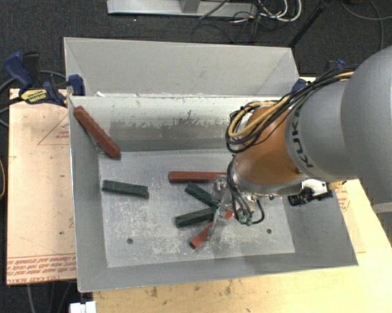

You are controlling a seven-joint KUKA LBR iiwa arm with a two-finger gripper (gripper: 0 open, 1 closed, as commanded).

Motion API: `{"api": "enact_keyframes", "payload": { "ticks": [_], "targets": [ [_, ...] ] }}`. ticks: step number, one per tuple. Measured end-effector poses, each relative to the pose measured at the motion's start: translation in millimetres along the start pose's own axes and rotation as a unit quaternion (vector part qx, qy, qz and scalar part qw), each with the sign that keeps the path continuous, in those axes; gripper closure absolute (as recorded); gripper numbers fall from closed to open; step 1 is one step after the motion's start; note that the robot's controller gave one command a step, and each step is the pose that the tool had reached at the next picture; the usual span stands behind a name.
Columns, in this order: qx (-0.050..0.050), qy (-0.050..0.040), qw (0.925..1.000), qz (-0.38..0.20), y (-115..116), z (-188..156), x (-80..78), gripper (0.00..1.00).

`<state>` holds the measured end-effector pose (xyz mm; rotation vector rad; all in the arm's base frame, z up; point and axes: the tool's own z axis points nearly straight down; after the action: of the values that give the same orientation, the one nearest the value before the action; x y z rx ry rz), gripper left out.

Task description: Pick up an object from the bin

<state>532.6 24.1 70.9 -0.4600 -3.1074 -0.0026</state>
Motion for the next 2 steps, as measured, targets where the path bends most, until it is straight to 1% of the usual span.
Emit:
{"api": "enact_keyframes", "payload": {
  "ticks": [1,2],
  "targets": [
    [-0.002,-0.0033,1.0000,0.000,1.2,-5.9,-3.3,1.00],
    [0.000,-0.0039,1.0000,-0.002,5.5,-13.6,-4.0,1.00]
  ]
}}
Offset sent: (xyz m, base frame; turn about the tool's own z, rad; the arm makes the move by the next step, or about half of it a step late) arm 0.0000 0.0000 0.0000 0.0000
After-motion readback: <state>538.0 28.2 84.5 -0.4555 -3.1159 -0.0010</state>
